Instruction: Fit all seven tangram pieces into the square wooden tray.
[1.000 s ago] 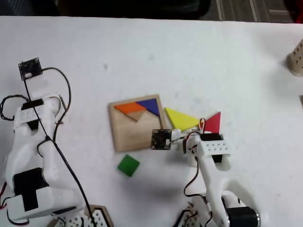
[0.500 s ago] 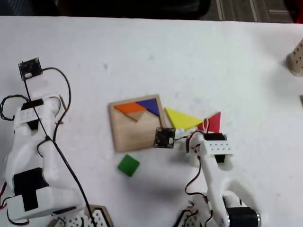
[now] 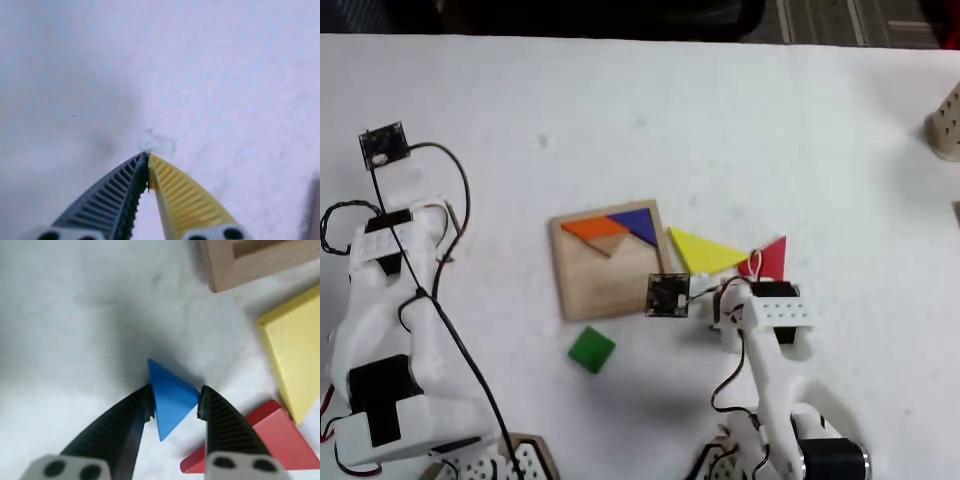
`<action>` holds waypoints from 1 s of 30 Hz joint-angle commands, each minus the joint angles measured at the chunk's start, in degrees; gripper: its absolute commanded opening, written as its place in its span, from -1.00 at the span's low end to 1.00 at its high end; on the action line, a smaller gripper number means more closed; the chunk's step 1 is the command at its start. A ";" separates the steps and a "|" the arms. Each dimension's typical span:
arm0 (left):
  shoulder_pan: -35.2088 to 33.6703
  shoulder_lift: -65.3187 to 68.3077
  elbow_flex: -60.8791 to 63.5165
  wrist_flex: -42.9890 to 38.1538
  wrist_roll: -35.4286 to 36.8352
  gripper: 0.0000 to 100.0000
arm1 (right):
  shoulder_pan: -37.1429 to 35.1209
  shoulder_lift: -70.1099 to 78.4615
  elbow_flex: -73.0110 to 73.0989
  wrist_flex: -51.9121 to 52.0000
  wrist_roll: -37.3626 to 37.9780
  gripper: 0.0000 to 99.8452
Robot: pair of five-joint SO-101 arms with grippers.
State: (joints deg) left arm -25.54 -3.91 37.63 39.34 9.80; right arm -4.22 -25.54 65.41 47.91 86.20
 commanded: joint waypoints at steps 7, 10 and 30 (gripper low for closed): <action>1.01 -0.31 -0.70 -1.32 -0.62 -0.94 | 1.10 -2.24 -0.26 1.45 1.41 -0.78; 1.01 -0.31 -0.70 -1.32 -0.62 -0.94 | 1.10 -2.24 -1.85 1.89 0.53 -0.78; 1.01 -0.31 -0.79 -1.32 -0.62 -0.94 | -15.25 -1.80 -23.21 17.36 -39.30 -0.78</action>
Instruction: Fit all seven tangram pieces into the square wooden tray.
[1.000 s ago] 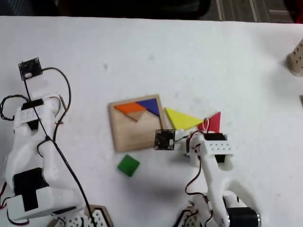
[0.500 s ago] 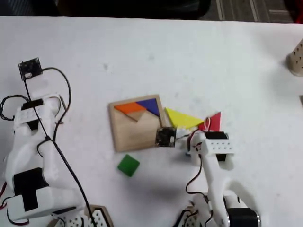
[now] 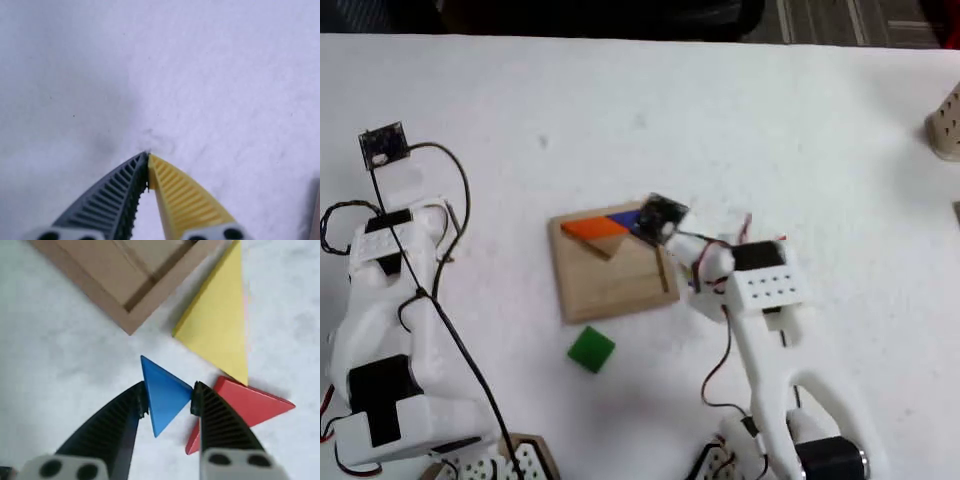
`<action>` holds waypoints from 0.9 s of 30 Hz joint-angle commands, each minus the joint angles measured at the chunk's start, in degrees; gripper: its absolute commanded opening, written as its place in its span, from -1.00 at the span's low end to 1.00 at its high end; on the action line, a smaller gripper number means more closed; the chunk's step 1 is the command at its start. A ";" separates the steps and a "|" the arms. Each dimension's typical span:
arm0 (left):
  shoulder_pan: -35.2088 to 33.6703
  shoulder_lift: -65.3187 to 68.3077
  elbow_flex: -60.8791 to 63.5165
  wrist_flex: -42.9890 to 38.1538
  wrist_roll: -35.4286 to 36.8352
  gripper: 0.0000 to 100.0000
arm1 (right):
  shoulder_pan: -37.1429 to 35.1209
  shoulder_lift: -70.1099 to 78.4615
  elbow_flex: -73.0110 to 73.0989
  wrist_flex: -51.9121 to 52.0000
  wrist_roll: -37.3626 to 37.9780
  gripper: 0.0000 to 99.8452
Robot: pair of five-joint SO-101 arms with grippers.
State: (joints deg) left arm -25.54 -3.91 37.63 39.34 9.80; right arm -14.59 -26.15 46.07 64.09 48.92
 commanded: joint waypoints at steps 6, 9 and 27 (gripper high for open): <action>0.92 -0.31 -0.62 -1.32 -0.62 -0.94 | -15.16 -1.19 -4.48 -2.07 5.01 -0.77; 0.92 -0.31 -0.62 -1.32 -0.62 -0.94 | -19.12 -1.01 -4.04 -4.62 14.59 -0.77; 1.10 -0.22 -0.44 -2.81 -0.62 -0.94 | -22.20 18.33 -11.60 -12.00 50.99 -0.70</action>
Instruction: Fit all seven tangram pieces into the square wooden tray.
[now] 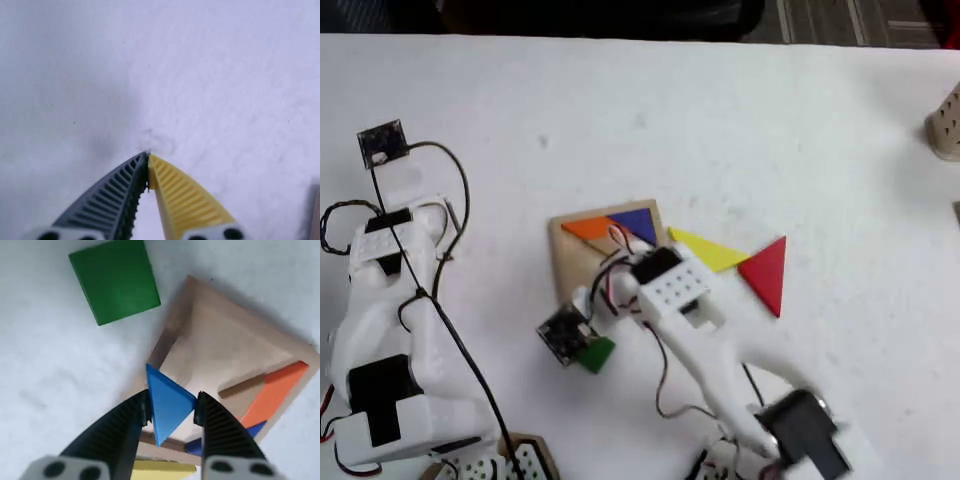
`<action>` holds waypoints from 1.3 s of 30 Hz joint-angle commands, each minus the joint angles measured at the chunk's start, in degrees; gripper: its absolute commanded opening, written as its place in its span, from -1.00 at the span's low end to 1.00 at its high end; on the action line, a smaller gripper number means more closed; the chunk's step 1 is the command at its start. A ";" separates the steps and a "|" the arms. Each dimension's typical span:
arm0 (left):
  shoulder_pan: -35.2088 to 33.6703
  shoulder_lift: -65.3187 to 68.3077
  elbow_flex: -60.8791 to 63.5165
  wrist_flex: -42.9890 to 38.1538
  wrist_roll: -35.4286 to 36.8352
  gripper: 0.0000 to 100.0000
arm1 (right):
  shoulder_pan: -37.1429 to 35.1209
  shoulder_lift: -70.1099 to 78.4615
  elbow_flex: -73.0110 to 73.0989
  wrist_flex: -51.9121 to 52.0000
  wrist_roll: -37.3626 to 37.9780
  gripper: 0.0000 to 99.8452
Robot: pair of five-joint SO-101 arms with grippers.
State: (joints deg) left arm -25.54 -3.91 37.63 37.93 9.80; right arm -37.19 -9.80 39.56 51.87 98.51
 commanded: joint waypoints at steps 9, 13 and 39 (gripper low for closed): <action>1.19 -0.22 -0.53 -1.49 -0.62 -0.94 | 1.98 1.19 -13.10 8.22 -4.57 -0.25; 1.19 -0.22 -0.53 -1.49 -0.62 -0.94 | 4.70 -1.54 -16.35 13.93 -12.04 -0.33; 31.16 -17.27 -1.32 23.21 -16.26 -0.95 | 57.54 -30.46 13.80 18.42 -76.66 -0.97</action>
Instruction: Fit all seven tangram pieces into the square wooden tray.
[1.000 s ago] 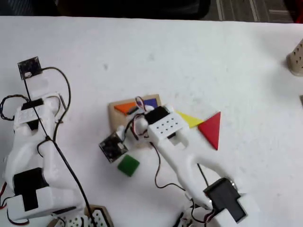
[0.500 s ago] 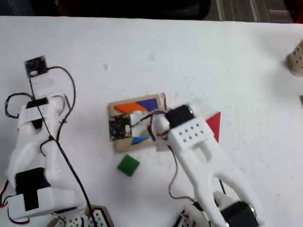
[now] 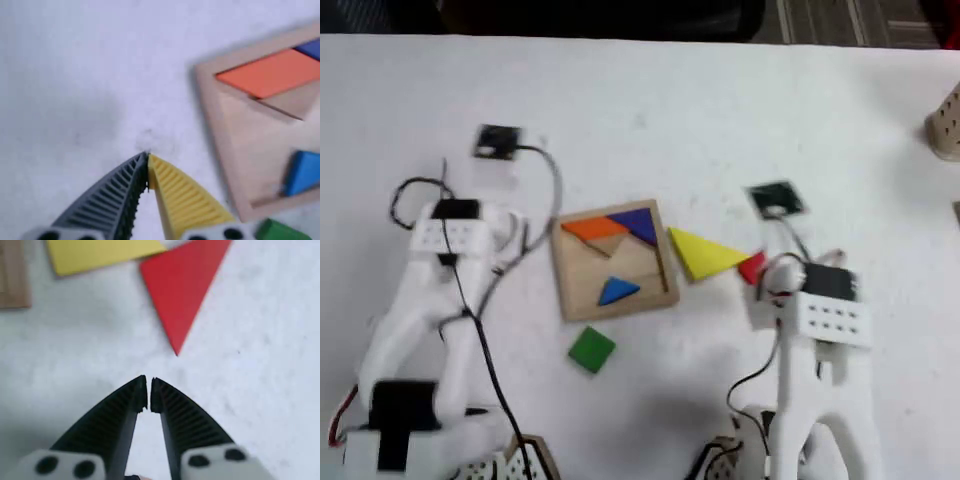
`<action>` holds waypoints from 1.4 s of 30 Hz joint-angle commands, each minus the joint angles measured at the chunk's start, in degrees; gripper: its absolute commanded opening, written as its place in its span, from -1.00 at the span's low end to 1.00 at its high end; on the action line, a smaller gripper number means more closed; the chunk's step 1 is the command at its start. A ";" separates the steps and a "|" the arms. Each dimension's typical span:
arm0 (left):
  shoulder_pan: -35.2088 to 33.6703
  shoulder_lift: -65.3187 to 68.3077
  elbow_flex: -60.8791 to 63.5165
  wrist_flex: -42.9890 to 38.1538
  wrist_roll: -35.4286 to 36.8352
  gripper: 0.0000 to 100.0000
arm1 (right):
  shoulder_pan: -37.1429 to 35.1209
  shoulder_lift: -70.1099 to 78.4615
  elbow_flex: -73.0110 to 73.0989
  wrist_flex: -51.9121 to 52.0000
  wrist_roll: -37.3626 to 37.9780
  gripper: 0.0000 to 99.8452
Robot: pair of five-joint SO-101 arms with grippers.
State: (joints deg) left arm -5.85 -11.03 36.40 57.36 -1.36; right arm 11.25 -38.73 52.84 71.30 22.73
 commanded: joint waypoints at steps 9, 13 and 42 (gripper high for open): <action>38.29 -12.62 7.82 2.99 -6.77 -0.95 | 28.70 -1.54 12.92 -2.77 14.95 -0.97; 39.08 -3.38 6.42 -0.70 -6.68 -0.95 | 32.13 -1.54 15.65 -4.53 20.92 -0.97; 31.69 11.12 -11.08 -1.14 -6.42 -0.95 | 27.30 -1.54 17.85 -5.49 26.11 -0.97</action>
State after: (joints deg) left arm 27.56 9.10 27.69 51.56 -8.66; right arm 39.30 -38.90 70.95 66.37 47.69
